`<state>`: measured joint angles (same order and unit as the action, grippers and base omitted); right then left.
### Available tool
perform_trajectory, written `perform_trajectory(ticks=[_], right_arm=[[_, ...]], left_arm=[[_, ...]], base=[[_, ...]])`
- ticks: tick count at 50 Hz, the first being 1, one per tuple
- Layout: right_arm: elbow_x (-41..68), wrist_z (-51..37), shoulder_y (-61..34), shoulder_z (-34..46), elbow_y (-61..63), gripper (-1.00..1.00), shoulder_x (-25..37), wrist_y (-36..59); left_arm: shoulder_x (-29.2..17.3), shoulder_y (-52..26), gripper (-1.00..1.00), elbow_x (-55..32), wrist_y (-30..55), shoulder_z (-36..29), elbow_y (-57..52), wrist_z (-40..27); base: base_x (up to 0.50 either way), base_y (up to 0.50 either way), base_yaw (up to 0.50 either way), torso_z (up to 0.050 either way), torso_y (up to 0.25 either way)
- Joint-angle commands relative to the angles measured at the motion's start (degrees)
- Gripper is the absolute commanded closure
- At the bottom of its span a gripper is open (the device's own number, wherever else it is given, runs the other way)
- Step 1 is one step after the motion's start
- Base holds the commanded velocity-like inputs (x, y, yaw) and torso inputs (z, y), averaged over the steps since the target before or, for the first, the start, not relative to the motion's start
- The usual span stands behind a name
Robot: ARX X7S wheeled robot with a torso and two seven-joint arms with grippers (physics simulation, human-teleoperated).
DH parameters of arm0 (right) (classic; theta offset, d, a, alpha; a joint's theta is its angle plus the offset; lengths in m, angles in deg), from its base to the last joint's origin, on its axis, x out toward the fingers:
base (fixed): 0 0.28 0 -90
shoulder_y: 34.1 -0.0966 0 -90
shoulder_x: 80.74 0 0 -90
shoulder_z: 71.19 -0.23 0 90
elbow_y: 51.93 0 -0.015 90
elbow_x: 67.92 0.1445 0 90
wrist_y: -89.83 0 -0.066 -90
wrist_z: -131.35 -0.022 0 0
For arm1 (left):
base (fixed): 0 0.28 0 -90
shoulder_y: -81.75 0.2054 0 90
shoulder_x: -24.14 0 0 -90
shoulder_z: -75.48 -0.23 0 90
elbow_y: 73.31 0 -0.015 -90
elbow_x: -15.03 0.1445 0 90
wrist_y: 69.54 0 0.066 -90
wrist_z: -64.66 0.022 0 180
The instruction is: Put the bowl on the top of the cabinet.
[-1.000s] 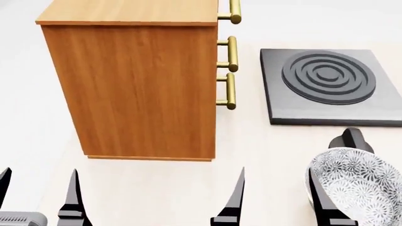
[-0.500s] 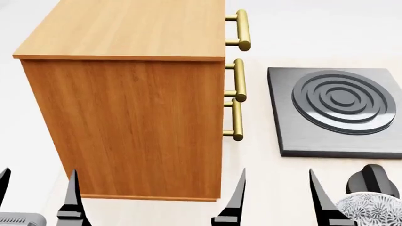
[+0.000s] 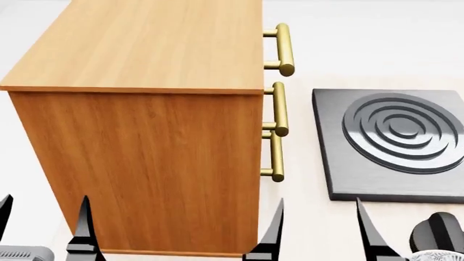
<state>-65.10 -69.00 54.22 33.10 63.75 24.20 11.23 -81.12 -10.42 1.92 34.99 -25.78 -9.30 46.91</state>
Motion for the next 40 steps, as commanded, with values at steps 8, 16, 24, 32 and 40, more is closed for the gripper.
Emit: perform_trajectory(ticks=[8,16,24,32,40], right_arm=[[0.1,-1.6,-0.9,-0.9,3.2,-1.0,0.3,9.4],[0.8,-0.7,-2.0,-3.2,12.9,-1.0,3.9,22.7],[3.7,3.0,-3.7,-3.9,21.8,-1.0,7.4,34.7],[6.0,4.6,-8.1,-4.0,28.9,-1.0,9.7,50.2],[4.6,3.9,-8.4,-1.5,31.5,-1.0,13.8,58.2]], left_arm=[[-0.5,0.2,-1.0,-0.4,-0.4,-0.1,0.2,-0.4],[-0.7,0.4,-1.0,-0.7,-0.4,-0.3,0.1,-0.5],[-0.9,0.3,-1.0,-1.2,-0.6,-0.2,0.3,-0.4],[-1.0,0.2,-1.0,-1.1,-0.3,-0.3,0.1,-0.8],[-1.1,0.2,-1.0,-1.2,-0.7,-0.5,0.6,-1.0]], base=[[0.0,0.0,0.0,0.0,0.0],[0.0,0.0,0.0,0.0,0.0],[0.0,0.0,0.0,0.0,0.0],[0.0,0.0,0.0,0.0,0.0],[0.0,0.0,0.0,0.0,0.0]])
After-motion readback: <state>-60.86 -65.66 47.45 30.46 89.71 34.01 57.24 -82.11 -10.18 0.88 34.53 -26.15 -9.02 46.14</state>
